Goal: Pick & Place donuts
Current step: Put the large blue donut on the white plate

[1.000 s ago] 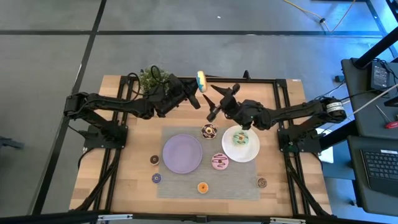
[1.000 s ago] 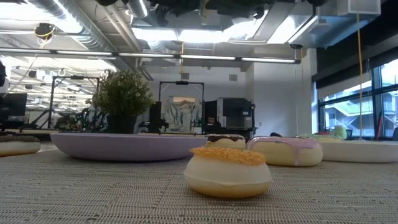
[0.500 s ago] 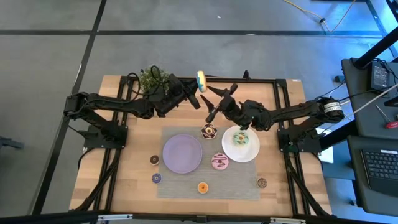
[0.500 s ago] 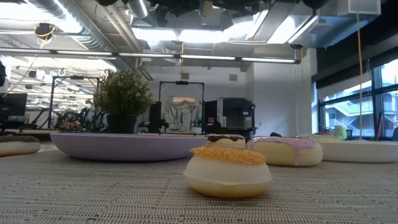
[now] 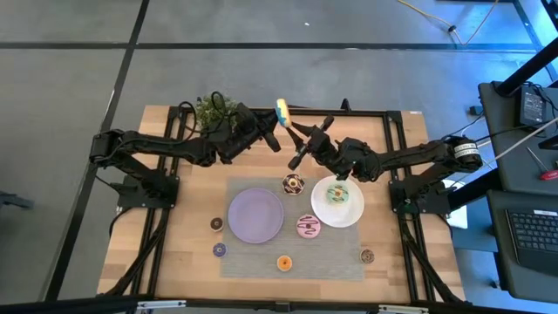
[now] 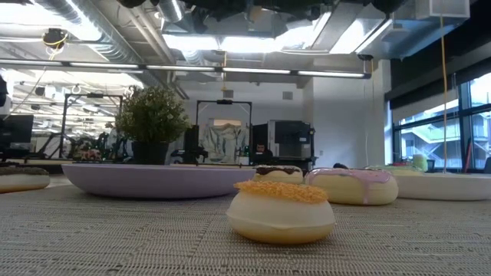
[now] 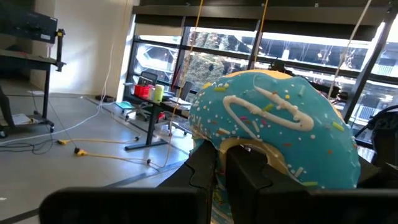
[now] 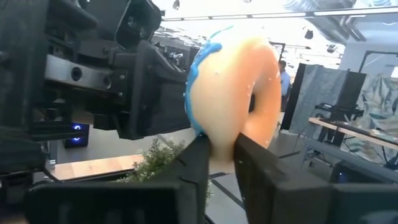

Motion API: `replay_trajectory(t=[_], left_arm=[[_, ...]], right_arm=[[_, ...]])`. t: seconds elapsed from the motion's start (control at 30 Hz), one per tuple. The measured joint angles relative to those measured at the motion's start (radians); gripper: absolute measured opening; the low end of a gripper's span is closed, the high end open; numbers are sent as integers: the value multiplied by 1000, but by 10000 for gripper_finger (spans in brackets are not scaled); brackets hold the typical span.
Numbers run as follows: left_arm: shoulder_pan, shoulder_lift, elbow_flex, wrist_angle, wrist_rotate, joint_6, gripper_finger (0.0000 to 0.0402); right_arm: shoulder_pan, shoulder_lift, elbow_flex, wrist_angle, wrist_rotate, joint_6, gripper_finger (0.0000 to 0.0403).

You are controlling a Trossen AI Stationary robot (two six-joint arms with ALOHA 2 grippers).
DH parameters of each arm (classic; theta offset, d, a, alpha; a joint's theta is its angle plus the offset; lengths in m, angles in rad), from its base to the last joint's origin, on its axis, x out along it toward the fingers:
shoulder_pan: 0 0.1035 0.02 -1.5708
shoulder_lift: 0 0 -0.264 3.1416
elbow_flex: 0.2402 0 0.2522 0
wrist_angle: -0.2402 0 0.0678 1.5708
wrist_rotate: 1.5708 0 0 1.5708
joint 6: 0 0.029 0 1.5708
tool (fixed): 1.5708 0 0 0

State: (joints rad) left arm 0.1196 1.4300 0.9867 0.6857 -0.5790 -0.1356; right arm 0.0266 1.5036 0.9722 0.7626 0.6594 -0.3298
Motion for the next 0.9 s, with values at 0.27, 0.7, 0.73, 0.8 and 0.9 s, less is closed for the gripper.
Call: replay_trajectory(t=[0.27,0.7,0.73,0.8,0.9], left_arm=[[0,0,0,0,-4,15,39],[-11,-8,0,-5,35,139,107],[-15,-11,0,-5,26,152,118],[-26,-23,0,-21,-8,172,143],[-48,-47,0,-53,-68,204,176]], right_arm=[[0,0,0,0,0,-21,9],[0,0,0,0,0,-29,11],[0,0,0,1,6,-42,11],[1,-2,0,1,56,-68,11],[4,-21,0,4,127,-72,12]])
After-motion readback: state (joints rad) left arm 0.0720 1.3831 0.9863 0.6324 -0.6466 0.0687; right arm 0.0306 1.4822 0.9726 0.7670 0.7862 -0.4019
